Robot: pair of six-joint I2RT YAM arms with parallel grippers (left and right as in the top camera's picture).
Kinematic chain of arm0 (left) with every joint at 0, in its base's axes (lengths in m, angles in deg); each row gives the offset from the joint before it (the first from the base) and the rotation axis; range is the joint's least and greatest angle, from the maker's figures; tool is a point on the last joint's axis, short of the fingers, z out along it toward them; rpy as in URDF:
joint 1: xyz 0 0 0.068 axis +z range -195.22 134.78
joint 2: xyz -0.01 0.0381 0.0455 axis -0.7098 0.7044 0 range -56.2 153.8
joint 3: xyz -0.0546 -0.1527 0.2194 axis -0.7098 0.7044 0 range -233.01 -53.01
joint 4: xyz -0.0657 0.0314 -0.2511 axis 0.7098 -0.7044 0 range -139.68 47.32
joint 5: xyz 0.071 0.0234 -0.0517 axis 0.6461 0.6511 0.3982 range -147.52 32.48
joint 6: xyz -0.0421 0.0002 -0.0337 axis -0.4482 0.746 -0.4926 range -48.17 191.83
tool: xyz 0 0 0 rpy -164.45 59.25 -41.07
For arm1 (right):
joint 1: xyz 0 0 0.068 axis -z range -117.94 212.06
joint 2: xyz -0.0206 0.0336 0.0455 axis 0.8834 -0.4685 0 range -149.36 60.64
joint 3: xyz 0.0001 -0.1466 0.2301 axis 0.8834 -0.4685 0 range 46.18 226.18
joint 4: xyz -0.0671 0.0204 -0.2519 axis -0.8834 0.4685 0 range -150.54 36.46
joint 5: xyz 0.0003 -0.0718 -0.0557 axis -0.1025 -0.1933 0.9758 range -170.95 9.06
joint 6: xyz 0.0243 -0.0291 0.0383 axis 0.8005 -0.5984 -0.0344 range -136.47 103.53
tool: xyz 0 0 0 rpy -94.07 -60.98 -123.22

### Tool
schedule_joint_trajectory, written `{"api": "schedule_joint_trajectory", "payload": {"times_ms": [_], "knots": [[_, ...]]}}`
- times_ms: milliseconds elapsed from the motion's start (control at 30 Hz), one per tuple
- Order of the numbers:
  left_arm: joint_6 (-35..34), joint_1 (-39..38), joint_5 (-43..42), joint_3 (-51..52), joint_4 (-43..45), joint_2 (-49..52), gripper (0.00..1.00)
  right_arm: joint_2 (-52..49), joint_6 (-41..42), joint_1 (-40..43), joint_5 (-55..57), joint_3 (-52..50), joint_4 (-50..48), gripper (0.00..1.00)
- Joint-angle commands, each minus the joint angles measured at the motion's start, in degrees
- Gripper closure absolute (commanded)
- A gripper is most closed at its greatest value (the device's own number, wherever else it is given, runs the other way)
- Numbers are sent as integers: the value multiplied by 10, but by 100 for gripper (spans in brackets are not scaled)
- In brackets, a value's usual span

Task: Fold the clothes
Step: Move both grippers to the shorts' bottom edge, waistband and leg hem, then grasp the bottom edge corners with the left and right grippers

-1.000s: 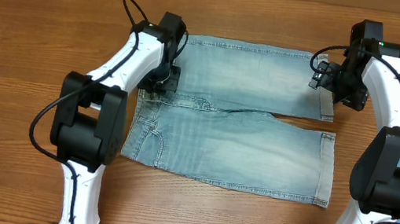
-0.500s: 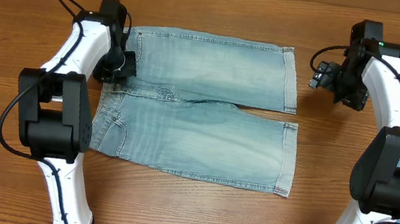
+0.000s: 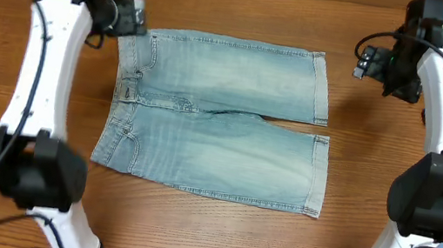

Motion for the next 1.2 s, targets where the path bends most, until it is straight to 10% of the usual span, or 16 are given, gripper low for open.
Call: {"api": "schedule_joint_trajectory", "payload": {"times_ms": [0, 533, 800, 1167], "knots": [[5, 6, -3, -9, -26, -35, 0, 19, -6, 4, -81, 17, 38, 8], [-115, -22, 27, 33, -254, -255, 0, 209, 109, -35, -14, -17, 189, 0], [-118, -28, 27, 277, -174, -353, 0, 382, 257, -190, 71, -297, 101, 0], [-62, -27, -18, 515, 23, -355, 0, 436, 301, -171, 10, -667, -122, 0]]}}
